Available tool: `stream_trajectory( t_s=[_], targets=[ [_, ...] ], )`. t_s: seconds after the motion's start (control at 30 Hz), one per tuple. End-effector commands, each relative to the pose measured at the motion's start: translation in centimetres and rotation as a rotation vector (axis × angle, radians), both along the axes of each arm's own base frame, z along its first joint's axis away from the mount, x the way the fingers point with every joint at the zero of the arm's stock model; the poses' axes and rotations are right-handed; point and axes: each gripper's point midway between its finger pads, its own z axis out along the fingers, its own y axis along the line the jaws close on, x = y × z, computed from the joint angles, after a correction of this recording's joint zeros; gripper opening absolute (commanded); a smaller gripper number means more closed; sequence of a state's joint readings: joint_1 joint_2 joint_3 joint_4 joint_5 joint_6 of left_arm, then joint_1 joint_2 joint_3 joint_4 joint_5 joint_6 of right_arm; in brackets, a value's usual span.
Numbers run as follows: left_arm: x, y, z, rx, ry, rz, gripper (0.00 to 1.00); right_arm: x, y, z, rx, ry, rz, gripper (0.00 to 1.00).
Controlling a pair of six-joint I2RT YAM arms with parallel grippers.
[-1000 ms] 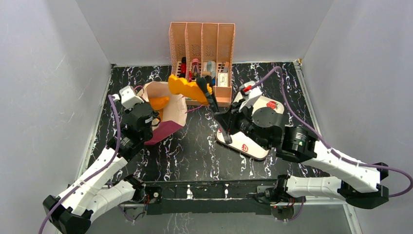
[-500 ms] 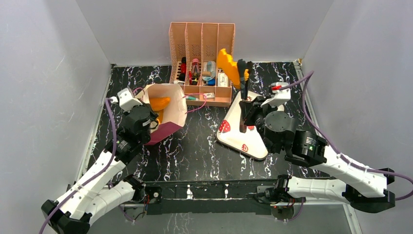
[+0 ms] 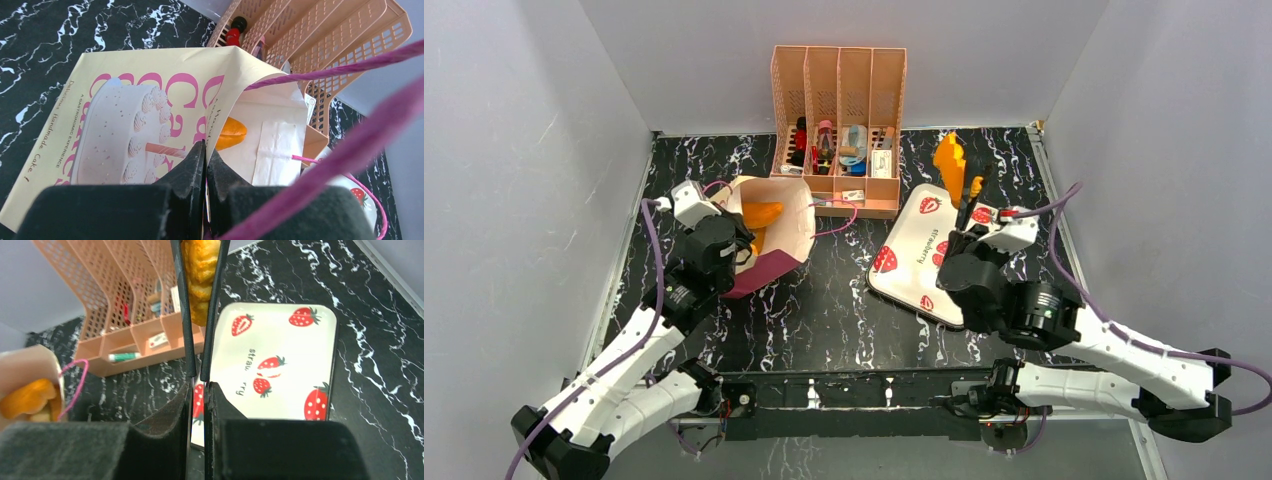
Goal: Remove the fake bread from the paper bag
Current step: Place the fake bread in the container.
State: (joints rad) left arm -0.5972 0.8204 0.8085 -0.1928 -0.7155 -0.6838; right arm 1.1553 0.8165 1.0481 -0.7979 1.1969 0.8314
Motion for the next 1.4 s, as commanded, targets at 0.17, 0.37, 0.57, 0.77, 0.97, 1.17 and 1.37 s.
stream_trajectory(
  t_s=[0.17, 0.37, 0.57, 0.77, 0.97, 1.17, 1.37],
  targets=[
    [0.5, -0.7, 0.0, -0.038, -0.019, -0.013, 0.00, 2.0, -0.7, -6.0, 0.067, 0.045, -0.089, 0.00],
    [0.2, -0.4, 0.2, -0.040, -0.029, -0.008, 0.00, 5.5, 0.1, -10.8, 0.081, 0.100, -0.024, 0.00],
    [0.4, -0.4, 0.6, -0.025, -0.032, -0.010, 0.00, 7.0, 2.2, -13.9, 0.125, 0.122, 0.035, 0.00],
    [0.0, -0.2, 0.2, -0.025, -0.036, -0.014, 0.00, 7.5, 3.3, -16.4, 0.158, 0.147, 0.042, 0.00],
    [-0.2, 0.0, 0.0, -0.017, -0.032, -0.015, 0.00, 7.8, 4.5, -19.4, 0.185, 0.210, 0.048, 0.00],
    [-0.5, 0.2, -0.3, -0.008, -0.031, -0.018, 0.00, 6.9, 4.7, -22.0, 0.234, 0.247, 0.038, 0.00],
    [-0.5, 0.2, -0.4, -0.005, -0.031, -0.019, 0.00, 5.4, 4.5, -23.8, 0.290, 0.280, 0.011, 0.04]
  ],
)
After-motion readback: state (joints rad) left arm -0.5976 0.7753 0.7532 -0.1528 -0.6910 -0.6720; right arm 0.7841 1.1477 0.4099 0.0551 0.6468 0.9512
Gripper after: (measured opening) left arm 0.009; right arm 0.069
